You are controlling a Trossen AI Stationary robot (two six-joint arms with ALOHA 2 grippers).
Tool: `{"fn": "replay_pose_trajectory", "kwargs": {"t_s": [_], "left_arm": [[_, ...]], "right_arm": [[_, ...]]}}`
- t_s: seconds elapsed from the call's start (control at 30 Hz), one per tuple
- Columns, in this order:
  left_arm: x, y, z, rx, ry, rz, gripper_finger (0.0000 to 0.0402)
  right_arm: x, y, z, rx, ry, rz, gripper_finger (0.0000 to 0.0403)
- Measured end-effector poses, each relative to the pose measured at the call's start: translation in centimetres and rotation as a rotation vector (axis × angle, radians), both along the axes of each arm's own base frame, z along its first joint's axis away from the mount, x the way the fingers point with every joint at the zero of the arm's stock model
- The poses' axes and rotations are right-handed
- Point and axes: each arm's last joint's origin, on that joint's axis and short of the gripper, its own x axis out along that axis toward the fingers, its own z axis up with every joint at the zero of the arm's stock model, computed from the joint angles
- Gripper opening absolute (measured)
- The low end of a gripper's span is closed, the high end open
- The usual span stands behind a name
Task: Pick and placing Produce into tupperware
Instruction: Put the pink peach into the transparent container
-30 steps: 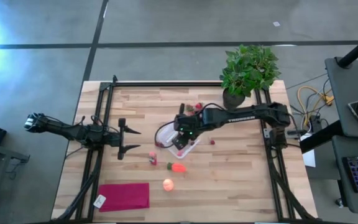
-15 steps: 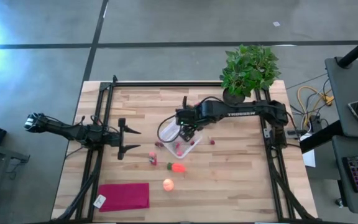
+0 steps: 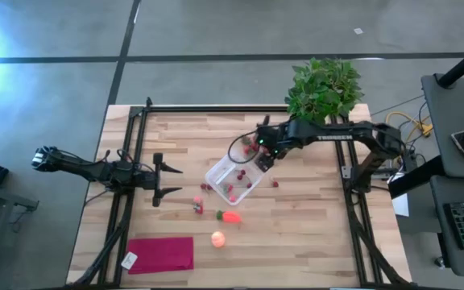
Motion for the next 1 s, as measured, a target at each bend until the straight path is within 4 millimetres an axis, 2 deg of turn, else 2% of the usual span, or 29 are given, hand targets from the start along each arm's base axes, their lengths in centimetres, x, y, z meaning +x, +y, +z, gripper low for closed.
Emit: {"fn": "replay_pose_trajectory", "kwargs": {"t_s": [0.13, 0.27, 0.5, 0.7, 1.0], "left_arm": [[0.0, 0.0, 0.0, 0.000, 0.000, 0.000, 0.0247], [0.0, 0.0, 0.0, 0.001, 0.003, 0.000, 0.0247], [0.1, 0.0, -0.2, 0.005, 0.022, 0.000, 0.0247], [0.1, 0.0, -0.2, 0.006, 0.024, 0.000, 0.0247], [0.1, 0.0, -0.3, 0.006, 0.027, 0.000, 0.0247]], "right_arm": [[-0.9, -0.8, -1.3, 0.012, -0.008, -0.036, 0.0263], [-0.5, -1.1, -3.3, -0.033, 0.016, -0.037, 0.0263], [0.0, -1.4, -6.5, -0.100, 0.057, 0.061, 0.0261], [-0.5, -1.6, -7.6, -0.110, 0.083, 0.122, 0.0247], [-0.4, -1.4, -8.3, -0.094, 0.019, 0.215, 0.0212]]}}
